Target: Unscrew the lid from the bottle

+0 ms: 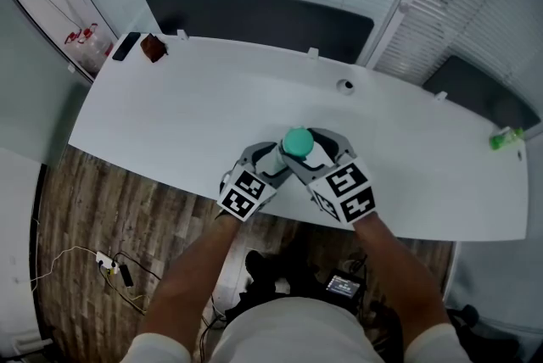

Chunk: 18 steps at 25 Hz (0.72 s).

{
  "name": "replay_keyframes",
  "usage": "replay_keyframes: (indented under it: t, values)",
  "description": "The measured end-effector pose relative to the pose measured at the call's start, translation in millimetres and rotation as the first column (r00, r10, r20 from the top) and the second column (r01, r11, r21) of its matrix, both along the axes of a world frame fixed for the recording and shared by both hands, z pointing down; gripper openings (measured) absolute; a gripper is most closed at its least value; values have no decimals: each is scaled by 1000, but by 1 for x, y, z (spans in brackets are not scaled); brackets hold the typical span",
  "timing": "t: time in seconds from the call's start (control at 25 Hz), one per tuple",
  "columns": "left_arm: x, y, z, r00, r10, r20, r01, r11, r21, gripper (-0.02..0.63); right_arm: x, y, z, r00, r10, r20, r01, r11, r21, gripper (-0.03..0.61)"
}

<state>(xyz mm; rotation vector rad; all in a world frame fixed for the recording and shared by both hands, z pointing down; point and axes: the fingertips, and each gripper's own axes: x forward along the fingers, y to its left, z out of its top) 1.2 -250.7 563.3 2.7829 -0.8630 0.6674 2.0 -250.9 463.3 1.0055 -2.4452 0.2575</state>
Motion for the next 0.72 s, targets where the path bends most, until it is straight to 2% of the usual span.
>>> replay_keyframes:
  t: [0.56, 0.72]
  values:
    - [-26, 12, -25, 998, -34, -60, 36, 999, 23, 276, 3, 3, -11, 999, 27, 27, -27, 1000, 8, 302]
    - [-29, 18, -39, 991, -54, -125, 56, 998, 18, 276, 4, 5, -16, 999, 36, 39, -37, 999, 16, 302]
